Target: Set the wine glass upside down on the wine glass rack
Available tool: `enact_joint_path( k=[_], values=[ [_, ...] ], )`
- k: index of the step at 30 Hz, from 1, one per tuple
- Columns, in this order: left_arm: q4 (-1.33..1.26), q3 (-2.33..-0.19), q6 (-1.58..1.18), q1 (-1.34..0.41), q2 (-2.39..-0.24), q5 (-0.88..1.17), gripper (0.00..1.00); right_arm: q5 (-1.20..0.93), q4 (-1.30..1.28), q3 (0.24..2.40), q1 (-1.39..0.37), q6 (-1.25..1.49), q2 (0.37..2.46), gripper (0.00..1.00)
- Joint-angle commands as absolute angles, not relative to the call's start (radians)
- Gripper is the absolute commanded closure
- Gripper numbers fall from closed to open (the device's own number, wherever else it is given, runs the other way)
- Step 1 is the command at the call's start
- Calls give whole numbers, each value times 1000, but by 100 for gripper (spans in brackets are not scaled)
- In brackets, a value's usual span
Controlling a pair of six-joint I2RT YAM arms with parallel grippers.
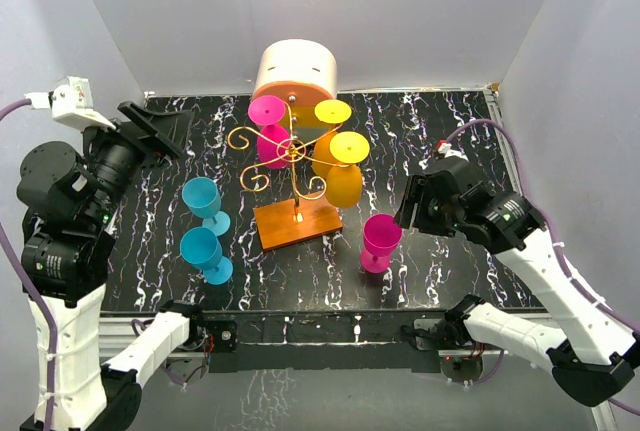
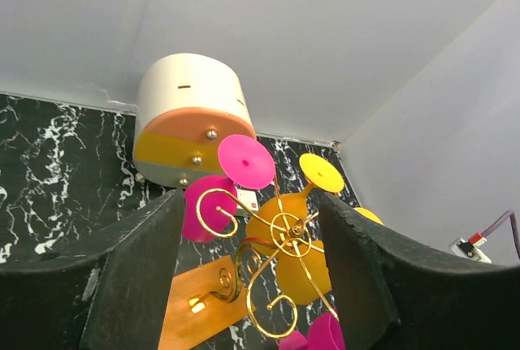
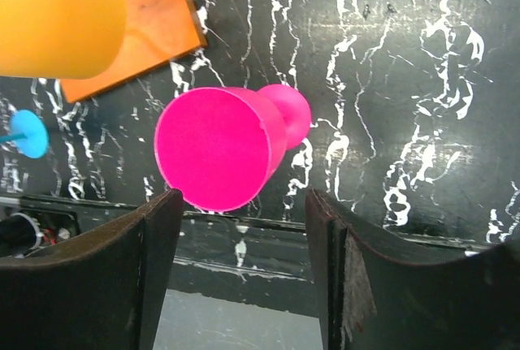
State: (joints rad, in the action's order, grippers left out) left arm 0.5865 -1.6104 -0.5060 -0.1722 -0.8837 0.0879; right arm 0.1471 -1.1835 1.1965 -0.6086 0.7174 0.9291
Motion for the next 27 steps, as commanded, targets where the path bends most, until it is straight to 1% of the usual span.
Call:
enact_joint_path(
  k=[1, 3, 5, 6, 7, 8, 10, 15, 19, 22, 25, 27],
  values=[
    [585, -1584, -436, -171, -892, 71, 33, 181, -1201, 1198, -610, 647, 951, 42],
    [579, -1580, -430, -180, -893, 74, 28, 178, -1188, 1167, -611, 642, 961, 45],
    [578, -1576, -417, -194, -897, 64, 20, 176, -1173, 1138, -611, 643, 973, 47],
    [582, -1577, -405, -197, -900, 56, 15, 171, -1163, 1124, -611, 643, 979, 48],
    [585, -1577, -400, -203, -902, 51, 4, 167, -1152, 1109, -610, 643, 985, 49],
    [587, -1577, -387, -209, -904, 51, 2, 160, -1137, 1093, -610, 643, 989, 51],
    [584, -1576, -376, -218, -905, 65, 1, 141, -1110, 1072, -610, 643, 998, 54],
    [549, -1574, -364, -235, -913, 168, 1, 138, -1068, 1047, -613, 638, 1025, 57],
    [535, -1578, -369, -239, -915, 176, 1, 156, -1050, 1043, -617, 633, 1042, 60],
    [532, -1578, -368, -244, -917, 174, 1, 177, -1050, 1043, -620, 636, 1059, 66],
    [527, -1580, -362, -249, -914, 184, 1, 203, -1051, 1045, -625, 641, 1072, 76],
    [523, -1588, -334, -251, -914, 238, 1, 218, -1058, 1056, -627, 644, 1079, 87]
  ],
)
